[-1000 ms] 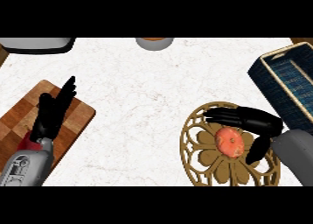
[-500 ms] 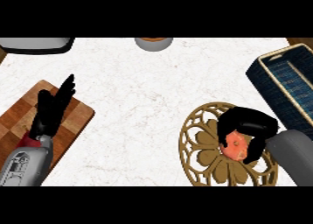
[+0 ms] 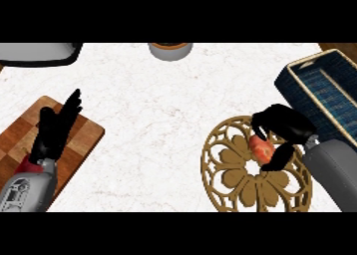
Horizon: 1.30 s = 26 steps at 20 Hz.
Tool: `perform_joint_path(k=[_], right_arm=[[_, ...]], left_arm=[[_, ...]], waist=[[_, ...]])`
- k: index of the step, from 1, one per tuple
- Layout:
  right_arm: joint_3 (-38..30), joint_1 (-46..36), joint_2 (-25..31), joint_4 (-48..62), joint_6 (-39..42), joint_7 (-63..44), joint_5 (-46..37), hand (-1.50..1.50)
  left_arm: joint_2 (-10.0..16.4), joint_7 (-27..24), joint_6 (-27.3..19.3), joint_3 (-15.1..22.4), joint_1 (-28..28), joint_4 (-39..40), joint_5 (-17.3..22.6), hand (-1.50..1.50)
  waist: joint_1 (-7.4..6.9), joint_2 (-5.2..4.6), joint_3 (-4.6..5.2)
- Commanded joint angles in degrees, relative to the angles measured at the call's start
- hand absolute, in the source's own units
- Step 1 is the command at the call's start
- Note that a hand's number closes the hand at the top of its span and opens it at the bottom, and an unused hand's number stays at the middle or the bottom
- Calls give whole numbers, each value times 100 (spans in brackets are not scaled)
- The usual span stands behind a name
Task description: Pick the squash from the placemat and place it in the basket
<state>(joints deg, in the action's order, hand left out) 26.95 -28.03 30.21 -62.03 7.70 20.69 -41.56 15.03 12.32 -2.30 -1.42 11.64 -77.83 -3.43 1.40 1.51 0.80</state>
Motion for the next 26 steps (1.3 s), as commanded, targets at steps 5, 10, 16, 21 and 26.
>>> perform_joint_path(k=[5,10,16,21,26], right_arm=[[398,360,-580,-2127,311,-3262,-988,150],[-354,639,-1205,-3388,900,-4073,205,150],[-1325,533,-1788,-5025,984,-4972,1370,150],[-2239,-511,-1897,-6160,1483,-6707,2120,150],[-3285,-1974,-1396,-5971,1998,-8001,2998,150]], left_arm=[[-5,67,16,-4,-181,-220,0,0],[-151,-74,-114,73,-199,-91,-132,0],[10,149,-44,-86,23,-119,-52,0],[-9,45,38,-54,13,-122,-44,0],[-123,106,-33,-14,-5,-151,-105,0]], waist=[[31,-63,-68],[65,-79,-72],[128,-67,-77],[16,-85,-69],[-116,-115,-73]])
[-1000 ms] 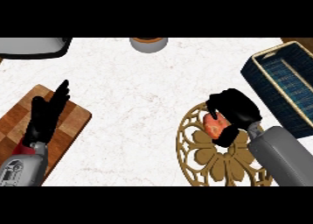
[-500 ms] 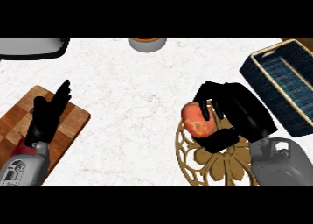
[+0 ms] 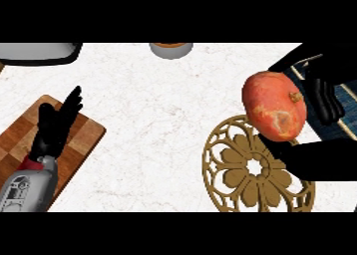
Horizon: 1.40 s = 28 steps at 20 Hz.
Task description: Pick the squash from the placemat and place it in the basket
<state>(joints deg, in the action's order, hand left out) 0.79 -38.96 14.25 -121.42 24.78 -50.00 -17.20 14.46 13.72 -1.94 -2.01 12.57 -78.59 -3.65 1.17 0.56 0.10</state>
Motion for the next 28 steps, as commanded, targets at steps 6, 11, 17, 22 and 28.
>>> perform_joint_path(k=[6,11,17,22,28], right_arm=[[-1347,-1827,1031,411,434,-1572,1377,150],[-1125,-2642,1886,1744,623,-1202,867,150],[-692,-2216,3076,2680,1334,-64,88,150],[-774,-2091,3627,3711,1346,988,-417,150],[-1021,-1509,4082,4802,782,2739,-996,150]], left_arm=[[-18,-88,27,21,-24,-37,-106,0],[-27,-70,70,22,176,112,-112,0],[-15,-123,132,11,25,2,-66,0],[13,-108,206,-67,145,27,-7,0],[-273,-326,-64,134,-50,222,-328,0]], waist=[[-58,-15,-4],[-102,-39,4],[-169,-86,1],[-187,-89,-7],[-165,-90,-10]])
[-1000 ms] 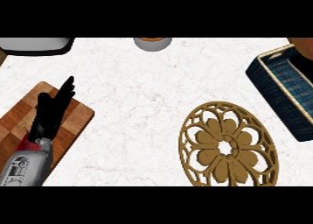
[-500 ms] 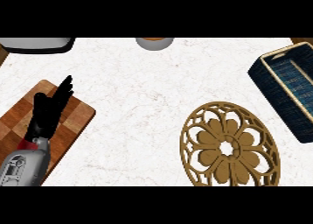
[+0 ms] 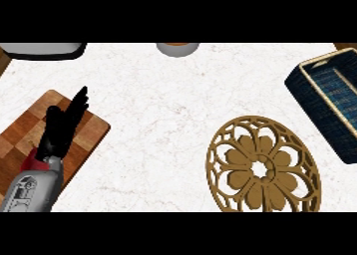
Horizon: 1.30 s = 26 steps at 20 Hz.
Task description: Pick the squash from the placemat and place it in the basket
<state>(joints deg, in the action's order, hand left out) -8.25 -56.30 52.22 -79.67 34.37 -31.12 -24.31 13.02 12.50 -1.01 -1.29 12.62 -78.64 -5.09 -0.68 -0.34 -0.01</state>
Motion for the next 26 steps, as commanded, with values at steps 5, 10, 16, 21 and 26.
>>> perform_joint_path(k=[5,10,16,21,26], right_arm=[[-129,178,351,1753,-588,2291,-503,150],[23,225,216,2610,-906,2980,-858,150],[-15,290,190,3177,-1041,3536,-1099,150],[-430,295,-288,3783,-1030,3107,-684,-150],[-607,141,-609,4433,-1639,3582,-695,-150]], left_arm=[[41,-45,149,-146,176,116,102,0],[-146,146,-67,63,-12,-204,-141,0],[-165,227,-47,-8,-94,-216,-144,0],[-182,20,-34,-37,249,204,-200,0],[-101,-303,80,-120,99,287,-182,0]], waist=[[-29,-13,0],[-72,-4,-2],[-22,18,0],[0,0,0],[-56,-17,-1]])
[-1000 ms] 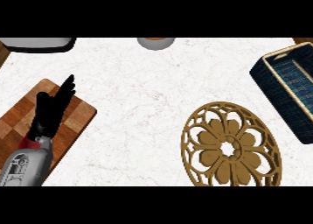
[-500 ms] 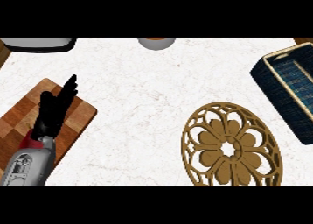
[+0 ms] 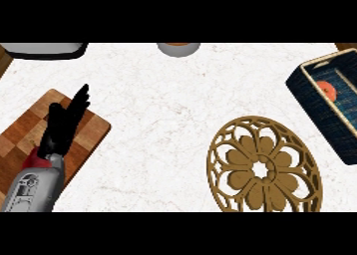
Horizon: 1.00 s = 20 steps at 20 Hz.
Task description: Pick the squash from the placemat and place it in the basket
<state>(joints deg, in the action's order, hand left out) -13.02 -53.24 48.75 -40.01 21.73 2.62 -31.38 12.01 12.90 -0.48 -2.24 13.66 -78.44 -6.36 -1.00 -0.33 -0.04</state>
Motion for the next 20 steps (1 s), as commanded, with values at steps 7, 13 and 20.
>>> perform_joint_path(k=[7,13,20], right_arm=[[-1000,30,56,429,-846,633,633,-150],[-1626,14,599,999,-1218,501,895,-150],[-2152,405,1534,1970,-853,721,1157,-150]], left_arm=[[228,-15,273,-205,-226,-226,174,0],[-4,-78,88,-54,-167,-68,-13,0],[104,217,118,-128,2,-320,10,0]], waist=[[42,25,0],[25,6,-2],[-10,-7,-12]])
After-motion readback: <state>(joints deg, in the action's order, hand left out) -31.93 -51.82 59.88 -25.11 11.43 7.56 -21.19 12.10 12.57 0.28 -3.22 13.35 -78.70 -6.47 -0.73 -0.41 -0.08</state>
